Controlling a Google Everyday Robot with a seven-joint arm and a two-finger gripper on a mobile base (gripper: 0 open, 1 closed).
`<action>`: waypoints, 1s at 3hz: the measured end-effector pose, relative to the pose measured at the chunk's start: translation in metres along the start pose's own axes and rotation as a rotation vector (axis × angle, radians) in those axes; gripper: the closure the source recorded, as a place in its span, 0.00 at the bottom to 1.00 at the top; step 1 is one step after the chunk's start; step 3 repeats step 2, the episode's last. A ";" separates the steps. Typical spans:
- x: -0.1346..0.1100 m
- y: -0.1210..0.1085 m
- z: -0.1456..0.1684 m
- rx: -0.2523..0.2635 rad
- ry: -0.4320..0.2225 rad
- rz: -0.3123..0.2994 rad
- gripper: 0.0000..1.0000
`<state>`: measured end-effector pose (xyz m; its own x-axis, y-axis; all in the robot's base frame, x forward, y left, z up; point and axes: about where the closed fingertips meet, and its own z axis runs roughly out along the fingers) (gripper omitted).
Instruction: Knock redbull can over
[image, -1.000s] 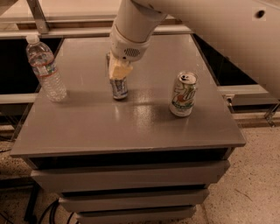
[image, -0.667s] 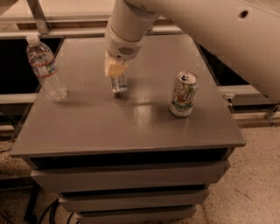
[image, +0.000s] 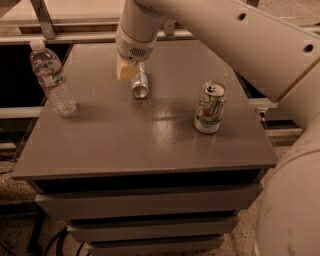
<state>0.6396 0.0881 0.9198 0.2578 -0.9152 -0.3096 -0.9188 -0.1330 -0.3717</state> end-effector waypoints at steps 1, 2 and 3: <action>0.000 -0.001 0.000 0.000 -0.006 0.000 1.00; 0.001 -0.002 -0.002 0.005 -0.029 -0.003 1.00; 0.001 -0.002 -0.002 0.005 -0.029 -0.003 1.00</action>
Offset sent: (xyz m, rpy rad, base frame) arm 0.0028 -0.0043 0.0083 0.0625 -0.0108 0.0224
